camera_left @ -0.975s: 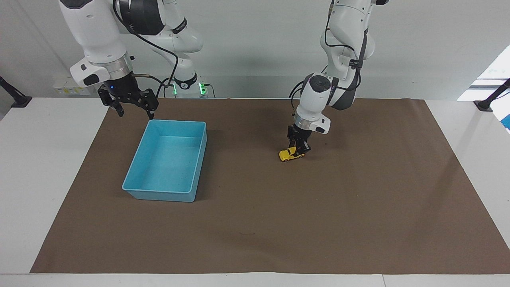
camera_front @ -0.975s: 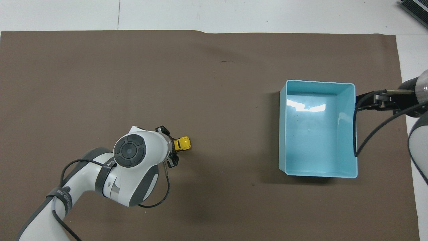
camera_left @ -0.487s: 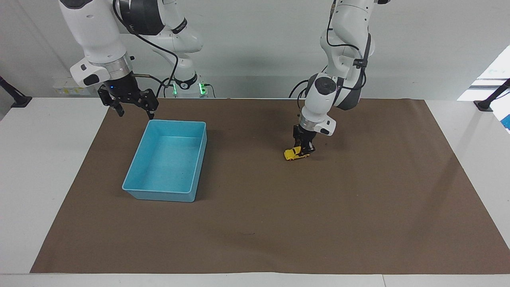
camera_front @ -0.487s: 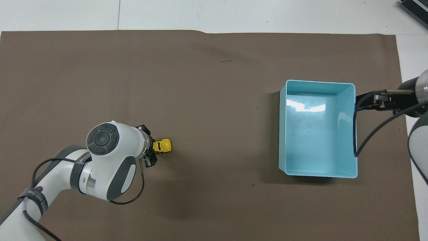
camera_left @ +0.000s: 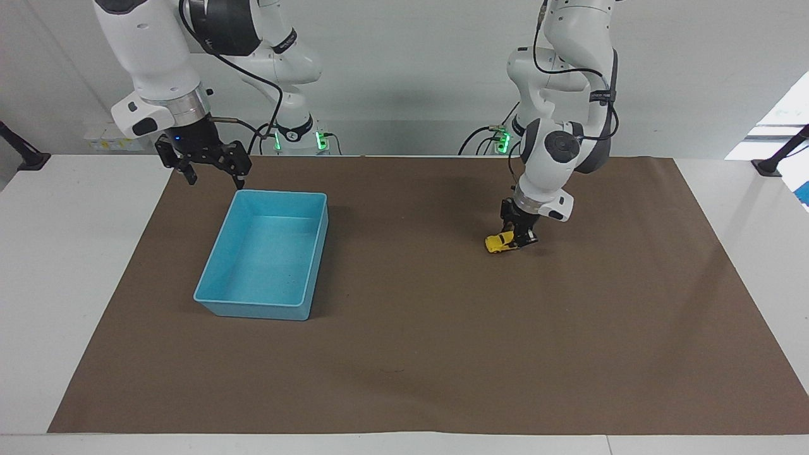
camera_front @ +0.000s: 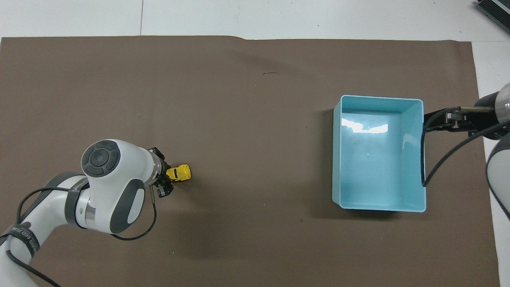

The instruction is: Wind up and store yellow beetle car

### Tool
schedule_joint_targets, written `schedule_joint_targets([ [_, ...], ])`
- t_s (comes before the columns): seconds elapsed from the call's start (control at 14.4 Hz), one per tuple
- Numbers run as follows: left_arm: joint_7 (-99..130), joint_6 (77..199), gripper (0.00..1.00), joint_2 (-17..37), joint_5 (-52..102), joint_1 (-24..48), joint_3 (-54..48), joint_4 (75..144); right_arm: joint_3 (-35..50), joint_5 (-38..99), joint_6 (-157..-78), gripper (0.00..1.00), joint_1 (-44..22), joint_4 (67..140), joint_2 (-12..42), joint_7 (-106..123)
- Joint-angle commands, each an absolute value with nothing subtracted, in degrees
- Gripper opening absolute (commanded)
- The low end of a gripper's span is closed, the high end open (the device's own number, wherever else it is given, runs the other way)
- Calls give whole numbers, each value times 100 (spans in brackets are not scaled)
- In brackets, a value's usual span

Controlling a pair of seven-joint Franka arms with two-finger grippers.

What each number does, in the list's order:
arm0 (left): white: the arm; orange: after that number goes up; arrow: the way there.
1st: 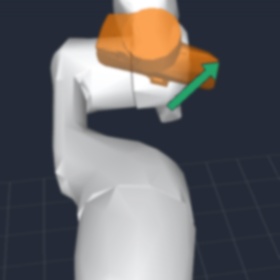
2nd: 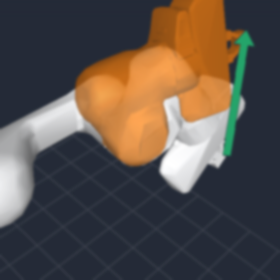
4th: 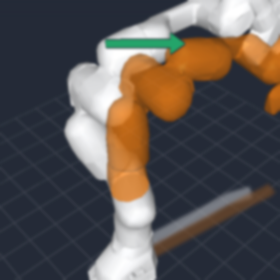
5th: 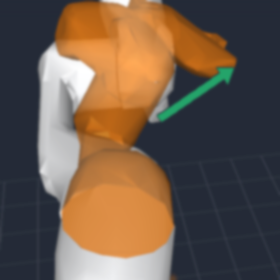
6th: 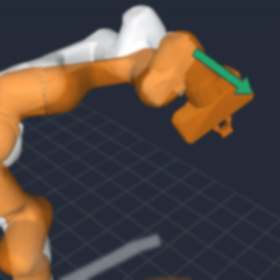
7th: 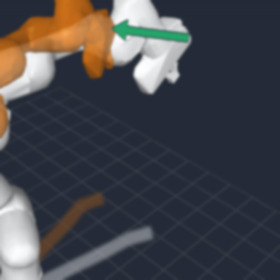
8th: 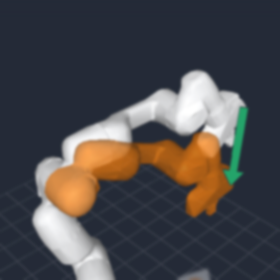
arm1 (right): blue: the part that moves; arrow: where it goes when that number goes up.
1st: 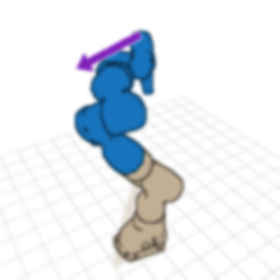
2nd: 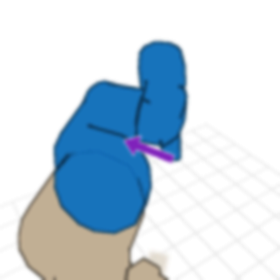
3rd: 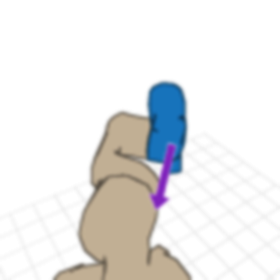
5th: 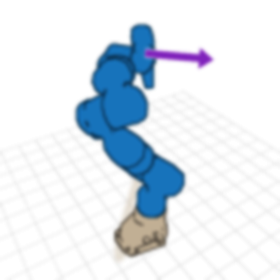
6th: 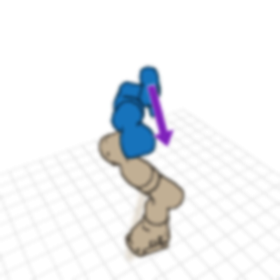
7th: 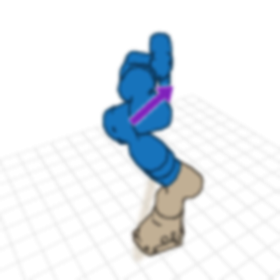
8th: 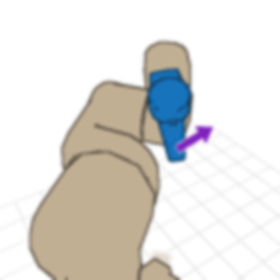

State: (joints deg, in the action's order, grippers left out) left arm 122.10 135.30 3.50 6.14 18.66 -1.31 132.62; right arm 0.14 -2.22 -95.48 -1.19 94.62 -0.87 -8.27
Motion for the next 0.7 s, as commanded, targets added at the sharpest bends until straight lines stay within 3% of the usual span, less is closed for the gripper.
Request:
schedule_joint_targets([
  [0.0, 12094, 13992, 26, 800, 448, 1582, -53, 13307, -9, -158, -9589, 100, -97, 9527, -123, -659],
  [0.21, 12094, 13983, 34, 800, 448, 1582, -53, 13298, -17, -158, -9589, 100, -97, 9527, -123, -659],
  [0.28, 12094, 13983, 45, 774, 448, 1582, -53, 13289, -9, -158, -9589, 100, -97, 9527, -123, -659],
  [0.35, 12094, 13966, 68, 730, 448, 1573, -44, 13272, -17, -158, -9589, 100, -97, 9527, -123, -659],
  [0.42, 12085, 13827, 100, 677, 448, 1530, -35, 13202, -9, -158, -9589, 100, -97, 9527, -123, -659],
  [0.63, 12023, 13071, 100, 510, 448, 1503, -35, 12720, -18, -158, -9633, 100, -88, 9519, -106, -686],
])
